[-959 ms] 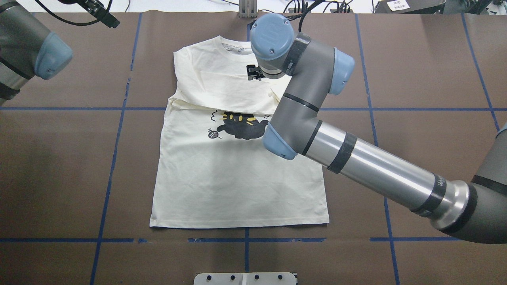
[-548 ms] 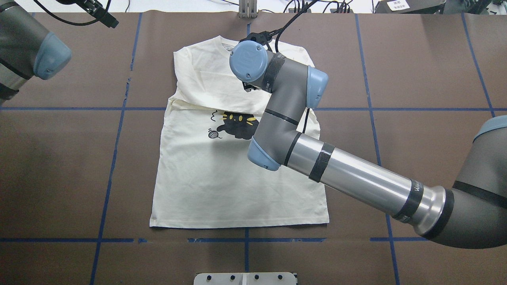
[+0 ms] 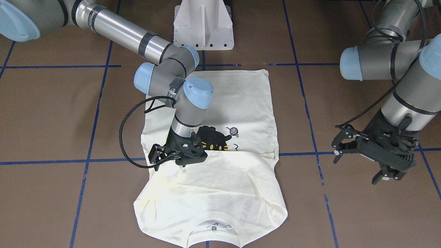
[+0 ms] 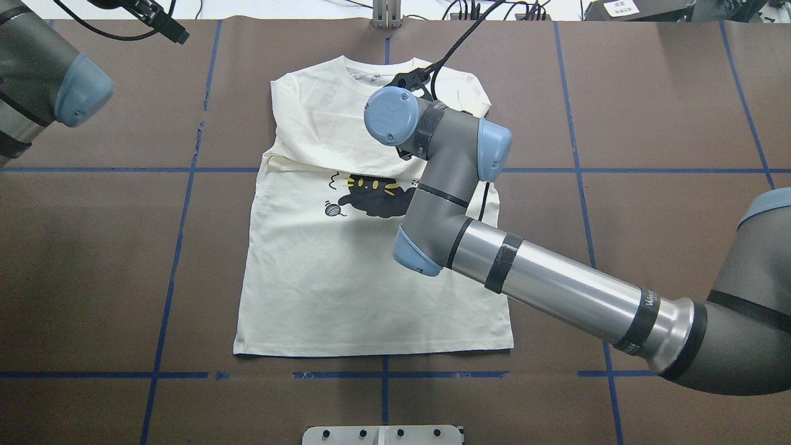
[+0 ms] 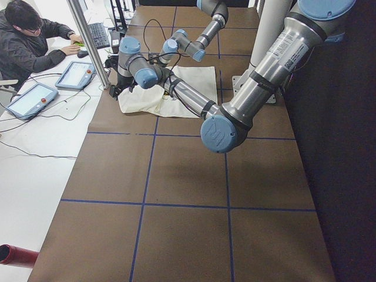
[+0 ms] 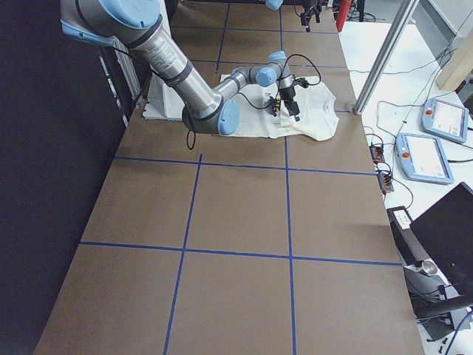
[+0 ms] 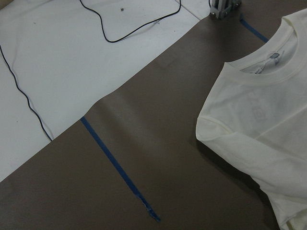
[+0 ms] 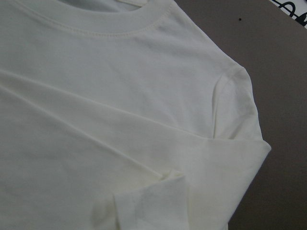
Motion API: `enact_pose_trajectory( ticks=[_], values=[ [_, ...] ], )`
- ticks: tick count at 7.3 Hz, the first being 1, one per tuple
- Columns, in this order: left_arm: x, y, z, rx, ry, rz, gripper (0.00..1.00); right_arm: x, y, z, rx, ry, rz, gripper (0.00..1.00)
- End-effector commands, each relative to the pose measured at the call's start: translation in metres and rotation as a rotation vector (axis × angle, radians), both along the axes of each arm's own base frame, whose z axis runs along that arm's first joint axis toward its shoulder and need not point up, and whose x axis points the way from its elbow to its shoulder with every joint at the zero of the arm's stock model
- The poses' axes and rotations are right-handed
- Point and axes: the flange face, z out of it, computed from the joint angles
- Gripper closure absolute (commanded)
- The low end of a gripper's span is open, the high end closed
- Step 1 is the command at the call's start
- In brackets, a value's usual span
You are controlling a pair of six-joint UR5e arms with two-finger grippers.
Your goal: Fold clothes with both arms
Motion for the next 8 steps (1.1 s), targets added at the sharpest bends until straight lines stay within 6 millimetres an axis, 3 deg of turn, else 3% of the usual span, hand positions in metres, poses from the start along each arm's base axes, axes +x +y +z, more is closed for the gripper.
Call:
enact_pose_trajectory(
  ticks=[1, 3, 4, 5, 6, 7, 8],
  values=[
    [0.002, 0.001, 0.001, -0.008, 0.003, -0.002, 0.0, 0.015, -0.009, 0.029, 0.014, 0.091, -0.068, 0.03],
    [0.004, 0.003, 0.0, -0.013, 0.01, -0.006, 0.0, 0.066, -0.041, 0.059, 0.018, 0.173, -0.124, 0.02],
    [0.006, 0.004, -0.005, -0.006, 0.036, -0.019, 0.0, 0.107, -0.052, 0.077, 0.034, 0.194, -0.156, 0.02],
    [0.008, 0.006, -0.007, -0.012, 0.055, -0.032, 0.0, 0.142, -0.056, 0.079, 0.048, 0.174, -0.19, 0.02],
    [0.011, 0.007, -0.007, -0.012, 0.056, -0.029, 0.0, 0.152, -0.053, 0.062, 0.039, 0.1, -0.199, 0.01],
    [0.01, 0.011, 0.0, -0.028, 0.059, -0.038, 0.0, 0.16, -0.043, 0.03, 0.05, -0.003, -0.213, 0.01],
    [0.022, 0.031, 0.006, -0.056, 0.081, -0.04, 0.0, 0.17, -0.023, 0.004, 0.024, -0.137, -0.183, 0.01]
  ],
)
